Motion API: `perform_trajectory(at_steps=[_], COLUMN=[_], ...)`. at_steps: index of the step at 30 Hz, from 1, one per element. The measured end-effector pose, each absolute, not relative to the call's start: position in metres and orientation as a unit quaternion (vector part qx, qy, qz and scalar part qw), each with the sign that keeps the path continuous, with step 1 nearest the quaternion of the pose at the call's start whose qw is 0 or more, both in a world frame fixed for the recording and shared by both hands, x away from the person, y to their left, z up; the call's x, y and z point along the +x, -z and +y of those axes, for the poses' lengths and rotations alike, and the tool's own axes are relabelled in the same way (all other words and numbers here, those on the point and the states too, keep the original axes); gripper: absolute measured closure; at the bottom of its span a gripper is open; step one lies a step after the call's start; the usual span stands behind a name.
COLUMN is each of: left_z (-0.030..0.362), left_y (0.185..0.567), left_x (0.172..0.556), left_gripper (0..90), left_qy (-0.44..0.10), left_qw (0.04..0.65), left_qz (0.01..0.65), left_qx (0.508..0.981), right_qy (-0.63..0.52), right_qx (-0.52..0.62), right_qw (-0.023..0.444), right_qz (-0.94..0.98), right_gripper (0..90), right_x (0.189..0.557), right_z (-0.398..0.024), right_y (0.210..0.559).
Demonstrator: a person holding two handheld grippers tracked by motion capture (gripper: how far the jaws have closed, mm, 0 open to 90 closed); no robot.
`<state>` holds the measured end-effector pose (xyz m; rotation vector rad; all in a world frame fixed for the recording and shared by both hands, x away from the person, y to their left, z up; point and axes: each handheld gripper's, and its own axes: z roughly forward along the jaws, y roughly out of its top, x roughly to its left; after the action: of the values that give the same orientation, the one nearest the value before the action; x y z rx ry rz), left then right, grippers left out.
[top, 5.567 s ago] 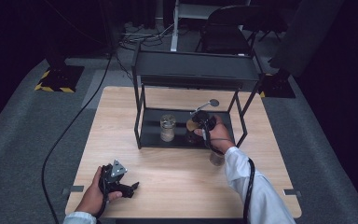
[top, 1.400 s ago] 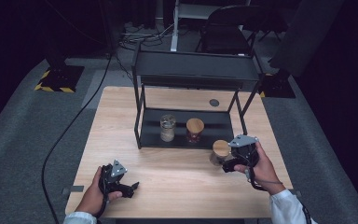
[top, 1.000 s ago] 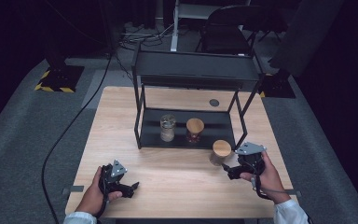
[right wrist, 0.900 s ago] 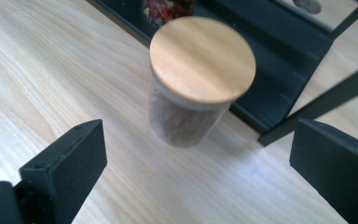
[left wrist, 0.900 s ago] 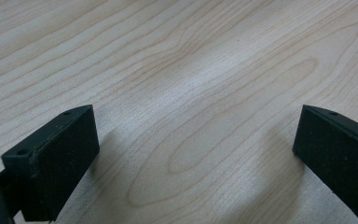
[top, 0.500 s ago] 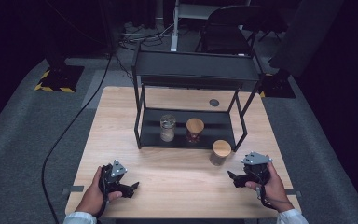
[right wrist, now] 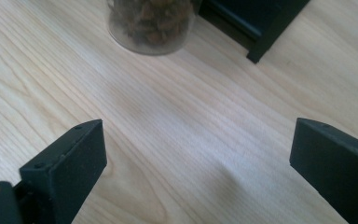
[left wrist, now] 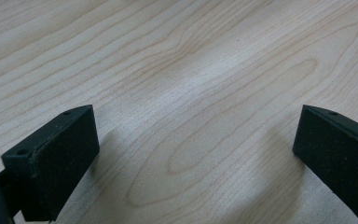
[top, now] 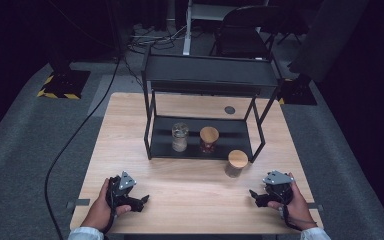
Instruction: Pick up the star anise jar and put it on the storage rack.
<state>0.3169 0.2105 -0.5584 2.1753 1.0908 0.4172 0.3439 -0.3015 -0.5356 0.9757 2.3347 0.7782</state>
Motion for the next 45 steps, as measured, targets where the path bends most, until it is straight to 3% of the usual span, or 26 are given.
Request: perform_trajectory(at_steps=[16, 25, 45], left_z=[0.211, 0.211, 0.211], left_y=[0.558, 0.558, 0.558], left_x=[0.317, 0.317, 0.319], left_gripper=[0.0, 0.0, 0.0], left_qy=[-0.16, -0.159, -0.159], left_qw=[0.33, 0.33, 0.329], left_qz=[0.417, 0.417, 0.412], left_qx=[0.832, 0.832, 0.835], right_qy=[-0.3, -0.337, -0.337], right_qx=[0.405, 0.426, 0.425], right_qw=[0.224, 0.181, 0.181], right_qz=[0.835, 0.82, 0.82], right_gripper=[2.7, 0.0, 0.0], right_x=[0.338, 0.34, 0.34], right_z=[-0.332, -0.345, -0.345], right_y=[0.549, 0.557, 0.557])
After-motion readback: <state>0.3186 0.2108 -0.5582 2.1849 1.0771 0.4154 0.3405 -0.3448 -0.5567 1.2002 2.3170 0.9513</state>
